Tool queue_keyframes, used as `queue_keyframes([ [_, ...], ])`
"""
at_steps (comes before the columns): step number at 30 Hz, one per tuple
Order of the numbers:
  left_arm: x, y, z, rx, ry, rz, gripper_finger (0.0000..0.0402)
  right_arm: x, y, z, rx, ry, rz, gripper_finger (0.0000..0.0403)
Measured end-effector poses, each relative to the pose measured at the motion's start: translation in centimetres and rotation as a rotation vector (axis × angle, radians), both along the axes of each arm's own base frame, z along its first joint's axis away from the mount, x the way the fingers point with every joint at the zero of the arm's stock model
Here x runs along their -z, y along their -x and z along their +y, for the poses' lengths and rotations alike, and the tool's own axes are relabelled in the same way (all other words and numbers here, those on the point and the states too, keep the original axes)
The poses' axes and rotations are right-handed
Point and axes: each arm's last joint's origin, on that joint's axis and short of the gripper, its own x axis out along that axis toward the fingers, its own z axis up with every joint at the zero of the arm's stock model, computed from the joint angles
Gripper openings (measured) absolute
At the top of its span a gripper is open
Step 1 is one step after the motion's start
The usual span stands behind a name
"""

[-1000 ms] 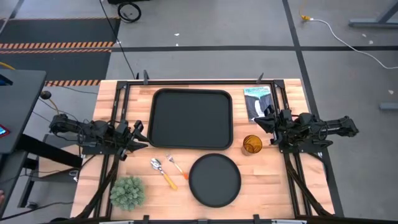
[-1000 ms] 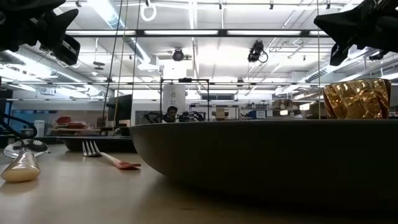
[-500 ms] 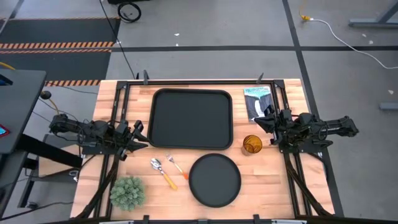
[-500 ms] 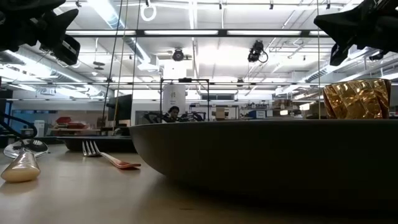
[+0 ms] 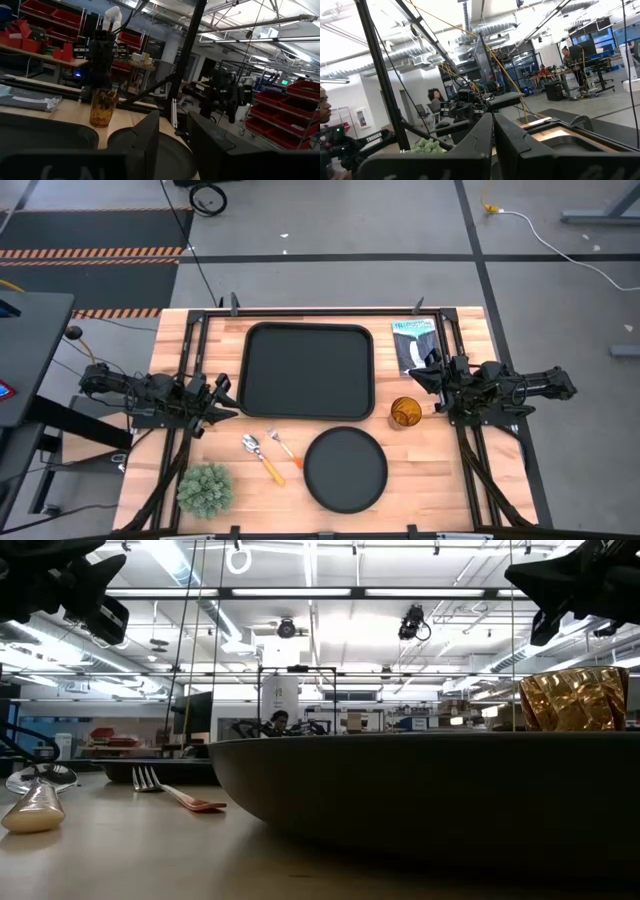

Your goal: Pick and place plate/cup/fork/spoon on tray

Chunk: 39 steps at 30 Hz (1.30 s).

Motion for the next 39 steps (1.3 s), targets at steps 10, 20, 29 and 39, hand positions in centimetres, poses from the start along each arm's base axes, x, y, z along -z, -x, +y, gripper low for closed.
queue_keyframes([
  [10, 0.0, 0.0, 0.0, 0.000, 0.000, -0.001, 0.0110, 0.0, 0.0, 0.0, 0.000, 0.000, 0.000, 0.0023],
  [20, -0.9, 0.2, 0.1, -0.027, 0.029, -0.092, 0.0110, 0.0, 0.0, 0.0, 0.000, 0.000, 0.000, 0.0023],
  [29, -1.0, 0.3, 0.2, -0.026, 0.036, -0.101, 0.0110, 0.0, 0.0, 0.0, 0.000, 0.000, 0.000, 0.0023],
  [39, -1.1, 0.3, 0.2, -0.043, -0.009, -0.117, 0.0110, -0.4, 0.2, -0.2, 0.072, 0.025, -0.039, 0.0023],
])
